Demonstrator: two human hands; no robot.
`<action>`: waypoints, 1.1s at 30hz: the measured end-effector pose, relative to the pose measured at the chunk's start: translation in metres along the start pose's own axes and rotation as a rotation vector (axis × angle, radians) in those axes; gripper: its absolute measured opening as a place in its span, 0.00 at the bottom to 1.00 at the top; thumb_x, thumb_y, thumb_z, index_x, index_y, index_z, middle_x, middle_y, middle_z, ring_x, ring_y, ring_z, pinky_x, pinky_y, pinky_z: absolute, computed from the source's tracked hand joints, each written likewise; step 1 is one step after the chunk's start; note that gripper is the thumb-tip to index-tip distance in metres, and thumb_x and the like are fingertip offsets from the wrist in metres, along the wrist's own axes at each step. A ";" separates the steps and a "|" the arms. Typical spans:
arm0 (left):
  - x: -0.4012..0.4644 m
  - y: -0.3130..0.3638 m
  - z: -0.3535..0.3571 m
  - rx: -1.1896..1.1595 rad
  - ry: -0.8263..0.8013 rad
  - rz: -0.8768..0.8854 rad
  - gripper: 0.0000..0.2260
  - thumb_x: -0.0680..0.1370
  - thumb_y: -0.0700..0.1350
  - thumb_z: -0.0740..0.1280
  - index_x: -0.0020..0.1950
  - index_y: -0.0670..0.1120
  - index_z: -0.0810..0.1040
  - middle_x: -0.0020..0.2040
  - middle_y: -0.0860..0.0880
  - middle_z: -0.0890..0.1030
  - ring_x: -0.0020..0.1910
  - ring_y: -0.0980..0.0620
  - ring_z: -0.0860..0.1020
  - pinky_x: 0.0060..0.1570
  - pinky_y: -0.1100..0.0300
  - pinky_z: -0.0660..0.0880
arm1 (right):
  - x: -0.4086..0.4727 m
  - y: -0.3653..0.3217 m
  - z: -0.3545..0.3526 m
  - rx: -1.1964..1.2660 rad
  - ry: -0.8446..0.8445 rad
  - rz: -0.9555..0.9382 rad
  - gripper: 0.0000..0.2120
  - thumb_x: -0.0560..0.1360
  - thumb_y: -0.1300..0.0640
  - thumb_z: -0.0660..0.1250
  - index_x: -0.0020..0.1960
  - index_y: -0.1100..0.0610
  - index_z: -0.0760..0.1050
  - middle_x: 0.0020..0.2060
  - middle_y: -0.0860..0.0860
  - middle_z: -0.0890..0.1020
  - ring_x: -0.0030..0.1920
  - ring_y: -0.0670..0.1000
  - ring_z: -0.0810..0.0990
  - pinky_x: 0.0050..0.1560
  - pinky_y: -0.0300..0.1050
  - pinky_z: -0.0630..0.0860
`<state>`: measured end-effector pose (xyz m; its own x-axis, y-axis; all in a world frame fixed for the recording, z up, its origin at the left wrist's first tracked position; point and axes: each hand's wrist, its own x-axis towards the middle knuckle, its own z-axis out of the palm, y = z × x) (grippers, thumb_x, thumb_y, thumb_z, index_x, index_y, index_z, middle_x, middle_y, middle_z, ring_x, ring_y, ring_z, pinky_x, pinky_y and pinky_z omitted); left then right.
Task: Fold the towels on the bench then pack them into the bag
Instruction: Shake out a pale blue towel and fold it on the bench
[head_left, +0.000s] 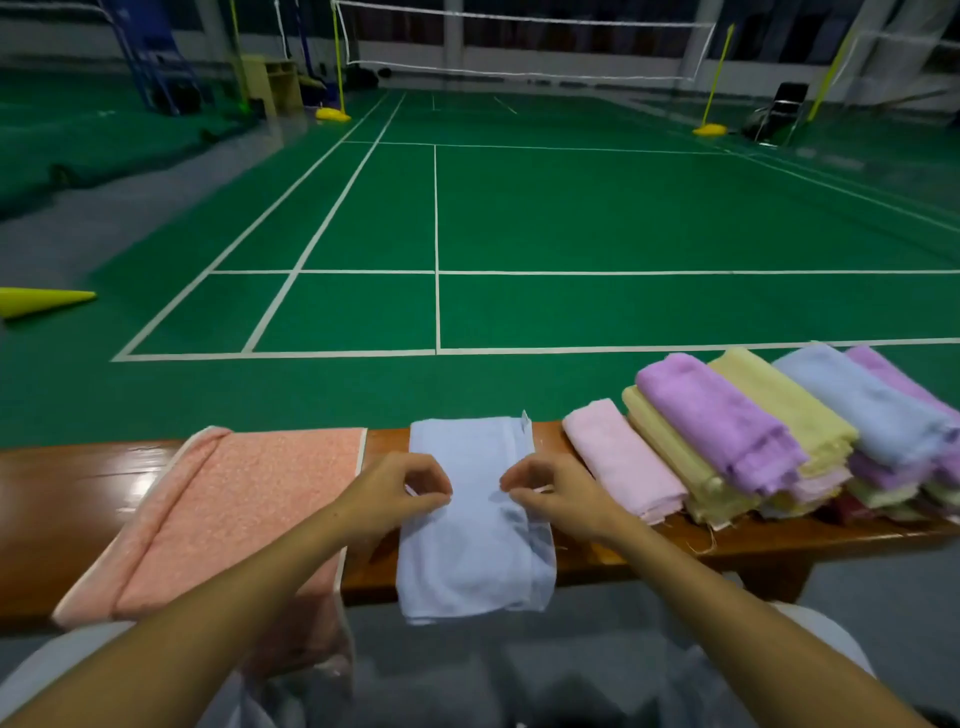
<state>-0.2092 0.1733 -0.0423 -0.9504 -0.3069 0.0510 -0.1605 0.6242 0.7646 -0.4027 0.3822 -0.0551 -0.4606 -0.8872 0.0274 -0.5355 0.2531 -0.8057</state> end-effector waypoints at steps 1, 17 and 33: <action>-0.009 0.000 0.007 0.015 -0.033 0.013 0.05 0.76 0.40 0.76 0.47 0.50 0.86 0.44 0.59 0.86 0.45 0.57 0.84 0.48 0.61 0.80 | -0.011 0.001 0.007 -0.010 -0.033 -0.008 0.07 0.78 0.57 0.72 0.54 0.50 0.85 0.51 0.42 0.87 0.53 0.42 0.84 0.58 0.40 0.81; -0.065 -0.052 0.029 0.884 -0.062 0.590 0.29 0.79 0.70 0.63 0.73 0.52 0.75 0.78 0.50 0.72 0.75 0.48 0.72 0.72 0.50 0.72 | -0.050 0.025 0.024 -0.021 -0.129 0.030 0.09 0.73 0.52 0.71 0.52 0.42 0.83 0.63 0.37 0.80 0.73 0.39 0.69 0.74 0.51 0.71; -0.058 -0.021 0.045 0.417 0.159 0.536 0.11 0.84 0.54 0.66 0.61 0.52 0.85 0.56 0.58 0.86 0.53 0.56 0.83 0.55 0.53 0.80 | -0.069 0.002 0.023 -0.161 -0.177 -0.036 0.24 0.74 0.29 0.69 0.64 0.39 0.78 0.70 0.36 0.73 0.77 0.39 0.61 0.76 0.57 0.64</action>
<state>-0.1626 0.2105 -0.0907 -0.8817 0.0386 0.4702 0.2001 0.9332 0.2986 -0.3563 0.4348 -0.0723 -0.3155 -0.9470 -0.0606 -0.6622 0.2655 -0.7007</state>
